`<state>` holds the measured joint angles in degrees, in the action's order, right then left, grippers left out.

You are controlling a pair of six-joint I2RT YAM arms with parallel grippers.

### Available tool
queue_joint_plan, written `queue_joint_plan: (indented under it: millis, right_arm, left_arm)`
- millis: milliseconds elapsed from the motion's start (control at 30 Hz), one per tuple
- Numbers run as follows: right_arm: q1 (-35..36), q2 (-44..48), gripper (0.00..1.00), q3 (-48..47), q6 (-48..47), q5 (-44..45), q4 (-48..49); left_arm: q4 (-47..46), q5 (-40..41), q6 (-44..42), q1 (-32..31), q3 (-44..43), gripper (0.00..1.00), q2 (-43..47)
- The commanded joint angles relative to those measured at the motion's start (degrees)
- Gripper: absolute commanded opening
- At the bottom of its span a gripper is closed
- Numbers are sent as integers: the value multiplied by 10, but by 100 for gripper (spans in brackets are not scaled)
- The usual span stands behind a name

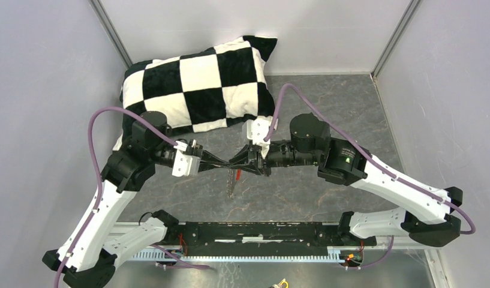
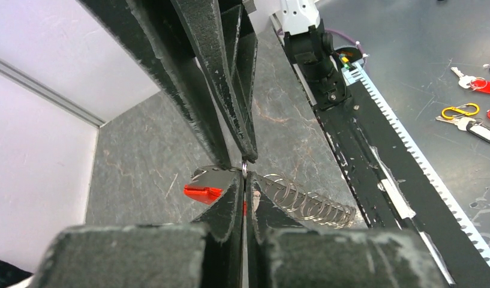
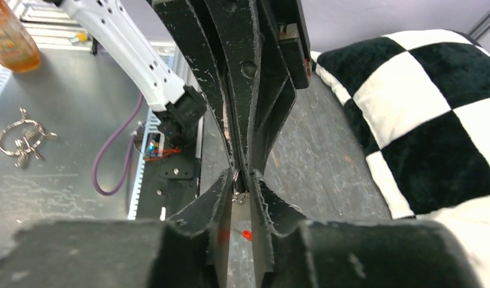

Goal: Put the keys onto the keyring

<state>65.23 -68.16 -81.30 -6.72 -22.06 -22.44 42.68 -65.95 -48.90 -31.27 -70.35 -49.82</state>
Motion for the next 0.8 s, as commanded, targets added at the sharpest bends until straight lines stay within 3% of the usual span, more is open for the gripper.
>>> queue_joint_plan:
  millis: [0, 67, 167, 300, 367, 433, 600, 633, 767]
  right_arm:
    - [0, -14, 16, -39, -22, 39, -44]
    - [0, -21, 13, -44, -24, 45, -55]
    - [0, -29, 19, -53, -32, 48, -76]
    - [1, -34, 19, -59, -41, 58, -93]
    - [2, -38, 15, -65, -44, 64, -102]
    - [2, -44, 1, -70, -45, 78, -108]
    - [6, -42, 0, -61, -37, 120, -90]
    - [6, -35, 0, -53, -32, 126, -76]
    - [6, 20, 0, 27, -5, 133, 36]
  left_arm:
    - [25, 6, 10, 0, -23, 2, 0]
    - [30, 8, 9, 0, -24, 2, -1]
    - [32, 12, 16, 0, -26, 2, -3]
    - [33, 22, 24, 0, -27, 2, -4]
    - [33, 24, 28, 0, -27, 2, -6]
    - [32, 22, 30, 0, -28, 2, -6]
    - [33, 18, 43, 0, -29, 2, -8]
    - [32, 18, 50, 0, -29, 4, -9]
    - [33, 16, 93, 0, -30, 30, -15]
